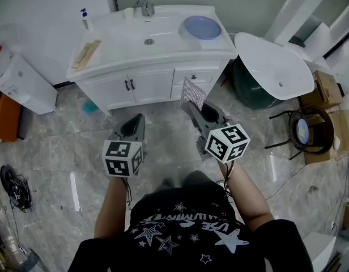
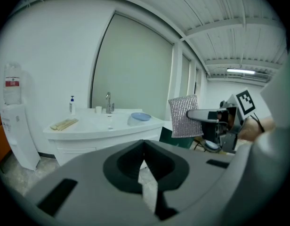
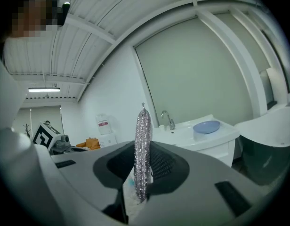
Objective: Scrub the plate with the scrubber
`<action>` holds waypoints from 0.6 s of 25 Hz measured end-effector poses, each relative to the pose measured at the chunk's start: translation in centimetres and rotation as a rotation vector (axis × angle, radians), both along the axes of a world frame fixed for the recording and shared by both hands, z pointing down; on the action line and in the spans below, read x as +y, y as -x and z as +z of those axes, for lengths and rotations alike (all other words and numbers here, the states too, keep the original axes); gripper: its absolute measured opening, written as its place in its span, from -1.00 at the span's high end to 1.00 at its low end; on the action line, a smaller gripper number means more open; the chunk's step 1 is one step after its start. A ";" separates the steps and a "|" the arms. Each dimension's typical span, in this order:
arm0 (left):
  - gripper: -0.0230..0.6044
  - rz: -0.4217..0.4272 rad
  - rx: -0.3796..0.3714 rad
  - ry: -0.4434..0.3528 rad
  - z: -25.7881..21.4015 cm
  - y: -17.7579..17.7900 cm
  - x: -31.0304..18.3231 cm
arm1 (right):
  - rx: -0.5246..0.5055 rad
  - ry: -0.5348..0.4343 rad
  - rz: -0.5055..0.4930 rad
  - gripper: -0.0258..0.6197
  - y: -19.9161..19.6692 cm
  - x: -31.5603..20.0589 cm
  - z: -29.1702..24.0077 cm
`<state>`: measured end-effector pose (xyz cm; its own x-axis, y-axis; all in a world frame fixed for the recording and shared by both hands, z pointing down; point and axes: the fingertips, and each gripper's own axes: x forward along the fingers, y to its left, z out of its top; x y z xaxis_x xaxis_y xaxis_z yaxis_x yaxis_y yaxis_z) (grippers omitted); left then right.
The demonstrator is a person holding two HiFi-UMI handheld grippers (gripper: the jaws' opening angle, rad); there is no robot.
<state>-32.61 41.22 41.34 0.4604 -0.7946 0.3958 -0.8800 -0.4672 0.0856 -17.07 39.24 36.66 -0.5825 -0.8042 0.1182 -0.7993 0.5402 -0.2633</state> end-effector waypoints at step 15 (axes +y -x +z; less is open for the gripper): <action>0.88 -0.017 0.040 0.039 0.4 -6.2 -10.4 | -0.019 0.017 0.015 0.66 -7.4 -10.5 1.6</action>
<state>-26.37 30.81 41.70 0.4632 -0.7866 0.4084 -0.8831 -0.4482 0.1384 -9.68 28.77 38.31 -0.5725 -0.8109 0.1213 -0.8021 0.5232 -0.2878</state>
